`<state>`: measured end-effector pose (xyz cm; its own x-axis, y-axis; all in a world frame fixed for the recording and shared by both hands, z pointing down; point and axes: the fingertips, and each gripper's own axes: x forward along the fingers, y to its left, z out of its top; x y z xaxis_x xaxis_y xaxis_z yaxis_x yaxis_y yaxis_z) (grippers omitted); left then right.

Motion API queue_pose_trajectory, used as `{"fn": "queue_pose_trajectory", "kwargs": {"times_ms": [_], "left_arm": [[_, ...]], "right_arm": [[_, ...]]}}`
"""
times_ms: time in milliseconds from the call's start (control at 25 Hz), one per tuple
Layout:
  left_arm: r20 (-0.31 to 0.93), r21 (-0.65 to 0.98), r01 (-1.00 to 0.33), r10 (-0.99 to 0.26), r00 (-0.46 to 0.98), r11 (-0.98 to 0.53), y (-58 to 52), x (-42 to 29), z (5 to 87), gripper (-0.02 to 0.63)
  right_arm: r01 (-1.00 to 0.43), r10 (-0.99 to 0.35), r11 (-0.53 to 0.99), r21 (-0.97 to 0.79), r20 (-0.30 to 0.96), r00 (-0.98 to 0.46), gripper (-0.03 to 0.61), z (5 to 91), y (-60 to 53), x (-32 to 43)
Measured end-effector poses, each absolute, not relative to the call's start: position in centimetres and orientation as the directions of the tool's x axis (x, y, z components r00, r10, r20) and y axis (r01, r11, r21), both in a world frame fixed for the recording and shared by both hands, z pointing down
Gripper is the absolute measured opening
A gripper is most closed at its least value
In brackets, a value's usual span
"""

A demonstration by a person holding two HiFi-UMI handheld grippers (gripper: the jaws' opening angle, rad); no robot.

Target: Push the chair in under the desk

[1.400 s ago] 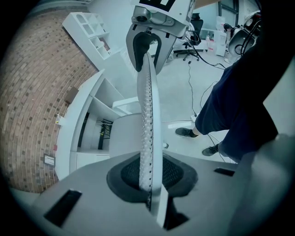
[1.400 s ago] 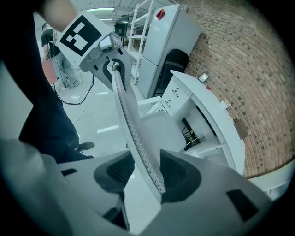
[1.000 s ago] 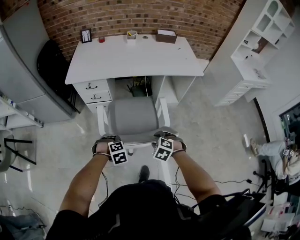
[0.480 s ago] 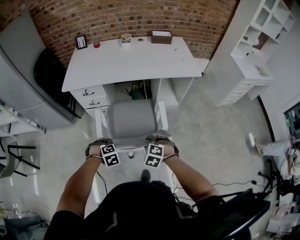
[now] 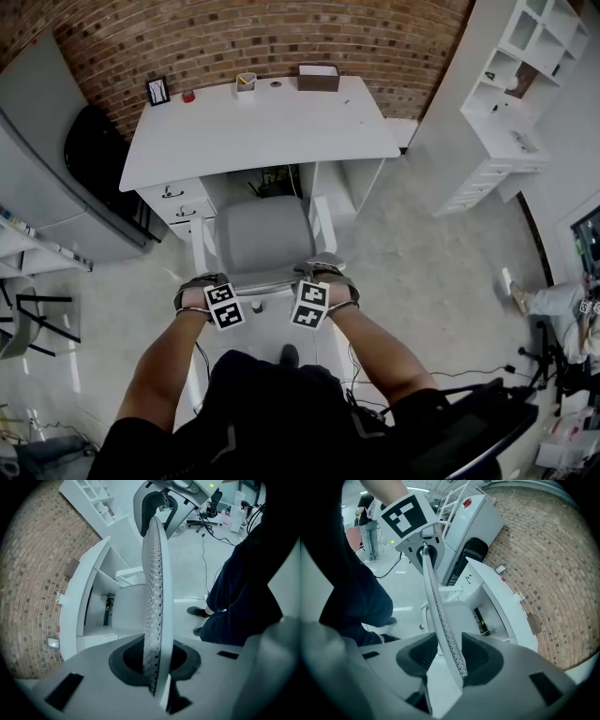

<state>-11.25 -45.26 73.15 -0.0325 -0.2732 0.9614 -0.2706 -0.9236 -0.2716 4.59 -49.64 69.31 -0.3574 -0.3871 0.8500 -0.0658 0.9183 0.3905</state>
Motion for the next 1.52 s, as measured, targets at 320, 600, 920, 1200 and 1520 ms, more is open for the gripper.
{"fn": "queue_pose_trajectory", "kwargs": {"times_ms": [320,600,920,1200,1520], "left_arm": [[0.955,-0.292,-0.257,-0.295,-0.031,-0.921,-48.4,-11.1,73.0,0.054],[0.967,-0.255,-0.264,-0.254,-0.039,-0.93,-50.9,-10.6,73.2,0.052],[0.964,-0.262,-0.238,-0.264,-0.023,-0.935,-53.3,-11.4,73.3,0.052],[0.979,-0.2,-0.244,-0.202,-0.016,-0.949,-54.1,-11.4,73.4,0.052],[0.976,-0.215,-0.23,-0.217,-0.017,-0.949,-55.3,-11.5,73.4,0.044]], "right_arm": [[-0.084,-0.394,0.917,0.39,0.851,-0.346,0.164,69.1,-52.4,4.7],[-0.108,-0.406,0.913,0.392,0.856,-0.322,0.169,69.4,-55.3,5.4],[-0.116,-0.421,0.907,0.406,0.852,-0.311,0.17,69.4,-57.2,4.7],[-0.115,-0.435,0.9,0.42,0.849,-0.301,0.175,69.5,-58.4,4.7],[-0.114,-0.433,0.901,0.419,0.855,-0.286,0.175,69.6,-59.6,4.7]]}}
